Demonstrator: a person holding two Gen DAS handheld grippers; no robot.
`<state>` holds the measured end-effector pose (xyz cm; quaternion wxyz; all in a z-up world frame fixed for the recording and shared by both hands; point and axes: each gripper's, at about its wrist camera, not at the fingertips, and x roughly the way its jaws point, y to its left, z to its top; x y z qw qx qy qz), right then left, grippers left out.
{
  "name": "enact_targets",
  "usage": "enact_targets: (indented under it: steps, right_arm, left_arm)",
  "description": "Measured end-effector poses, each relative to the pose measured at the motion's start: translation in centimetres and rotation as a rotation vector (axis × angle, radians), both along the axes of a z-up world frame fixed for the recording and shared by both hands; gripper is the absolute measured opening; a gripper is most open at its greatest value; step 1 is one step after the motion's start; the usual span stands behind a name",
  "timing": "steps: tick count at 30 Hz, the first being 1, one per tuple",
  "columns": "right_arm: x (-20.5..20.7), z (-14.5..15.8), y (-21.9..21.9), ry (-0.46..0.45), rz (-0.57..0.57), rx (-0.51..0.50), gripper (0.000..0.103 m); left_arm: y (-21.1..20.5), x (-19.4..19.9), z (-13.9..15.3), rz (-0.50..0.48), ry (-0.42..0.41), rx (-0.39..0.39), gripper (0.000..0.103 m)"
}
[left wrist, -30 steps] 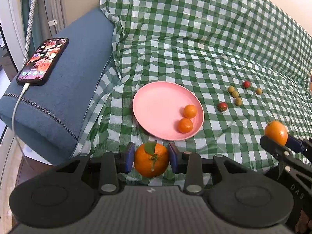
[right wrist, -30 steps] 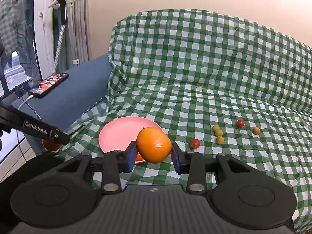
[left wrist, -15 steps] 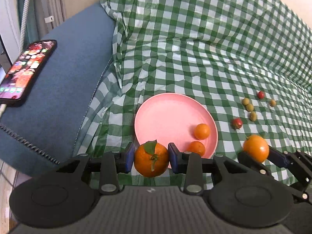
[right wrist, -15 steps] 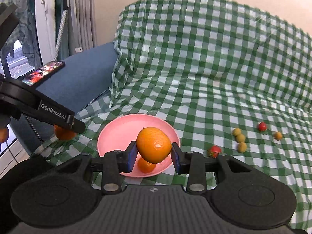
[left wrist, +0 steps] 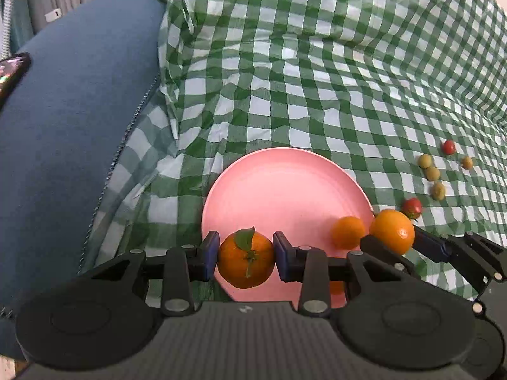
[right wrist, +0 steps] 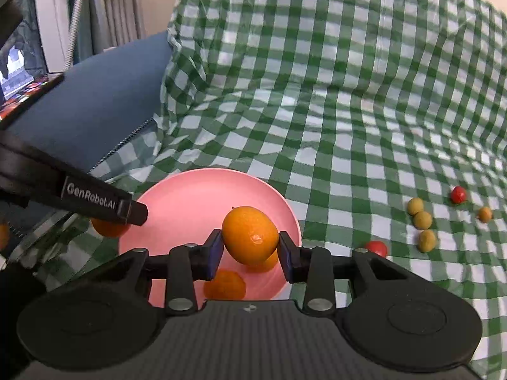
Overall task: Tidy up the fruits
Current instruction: 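Lower the orange over the pink plate with the right tool while the left tool lowers the mandarin, then open the right tool to drop the orange while the left tool releases the mandarin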
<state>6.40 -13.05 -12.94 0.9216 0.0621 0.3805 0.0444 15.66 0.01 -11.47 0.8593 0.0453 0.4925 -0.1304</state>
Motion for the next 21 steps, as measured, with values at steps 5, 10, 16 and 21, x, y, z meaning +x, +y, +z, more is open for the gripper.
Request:
enact_targets:
  steps: [5,10,16,21]
  right_arm:
    - [2.7,-1.4,-0.6,0.02,-0.005,0.001,0.039]
    - [4.3,-2.6,-1.0,0.026,-0.008,0.005,0.039]
    - [5.0,-4.0,-1.1,0.05,-0.006,0.017,0.039]
    - [5.2,-4.7,-0.9,0.061,-0.001,0.014,0.039]
  left_arm:
    - [-0.7,1.8,-2.0,0.009,0.021,0.011,0.041]
    - [-1.0,3.0,-3.8,0.014,0.053,0.013,0.041]
    - [-1.3,3.8,-5.4,0.016,0.078,0.034,0.041]
    - [-1.7,3.7,-5.8,-0.002,0.069,0.04,0.041]
